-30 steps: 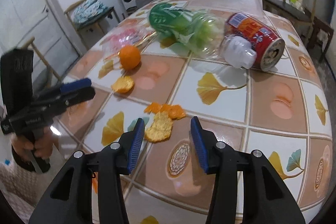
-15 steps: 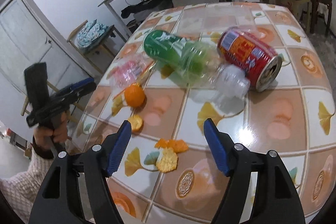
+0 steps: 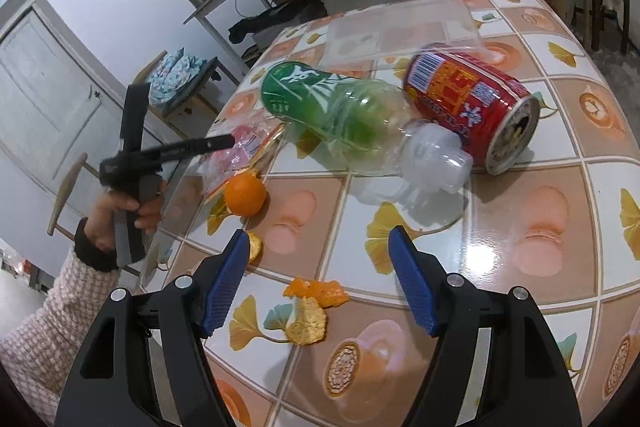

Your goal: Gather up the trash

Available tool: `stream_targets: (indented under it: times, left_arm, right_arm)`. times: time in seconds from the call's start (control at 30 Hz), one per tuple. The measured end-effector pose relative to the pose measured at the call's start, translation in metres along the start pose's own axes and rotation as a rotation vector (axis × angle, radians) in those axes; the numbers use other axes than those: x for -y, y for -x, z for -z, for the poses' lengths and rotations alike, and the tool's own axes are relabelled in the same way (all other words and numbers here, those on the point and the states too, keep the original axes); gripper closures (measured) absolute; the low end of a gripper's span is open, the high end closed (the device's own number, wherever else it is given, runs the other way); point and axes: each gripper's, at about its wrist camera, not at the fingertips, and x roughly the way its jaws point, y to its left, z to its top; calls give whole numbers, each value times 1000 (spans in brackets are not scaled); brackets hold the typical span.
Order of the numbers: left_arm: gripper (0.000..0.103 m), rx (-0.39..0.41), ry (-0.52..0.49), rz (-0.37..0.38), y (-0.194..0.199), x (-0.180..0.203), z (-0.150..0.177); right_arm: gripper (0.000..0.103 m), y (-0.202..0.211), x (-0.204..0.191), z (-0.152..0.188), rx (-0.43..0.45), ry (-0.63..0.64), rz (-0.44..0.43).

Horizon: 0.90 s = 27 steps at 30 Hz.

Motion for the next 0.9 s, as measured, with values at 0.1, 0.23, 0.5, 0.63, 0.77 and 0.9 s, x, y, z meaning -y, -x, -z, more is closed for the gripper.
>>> stream_targets:
  times: [0.1, 0.23, 0.5, 0.63, 0.77, 0.9]
  left_arm:
    - [36, 18, -48, -59, -1, 9, 6]
    - [53, 41, -84, -78, 1, 16, 13]
    - [83, 79, -83, -110, 6, 19, 18]
    - [98, 91, -75, -106, 8, 16, 23]
    - [100, 108, -72, -93, 10, 14, 26]
    - [103, 140, -80, -70, 19, 13, 29]
  right_arm:
    - [33, -2, 6, 1, -4, -15, 4]
    - [33, -1, 7, 3, 6, -15, 16]
    - [33, 11, 11, 6, 27, -17, 45]
    - [33, 20, 13, 6, 38, -16, 71]
    - [33, 30, 13, 6, 54, -15, 102]
    - [33, 40, 16, 4, 71, -16, 133]
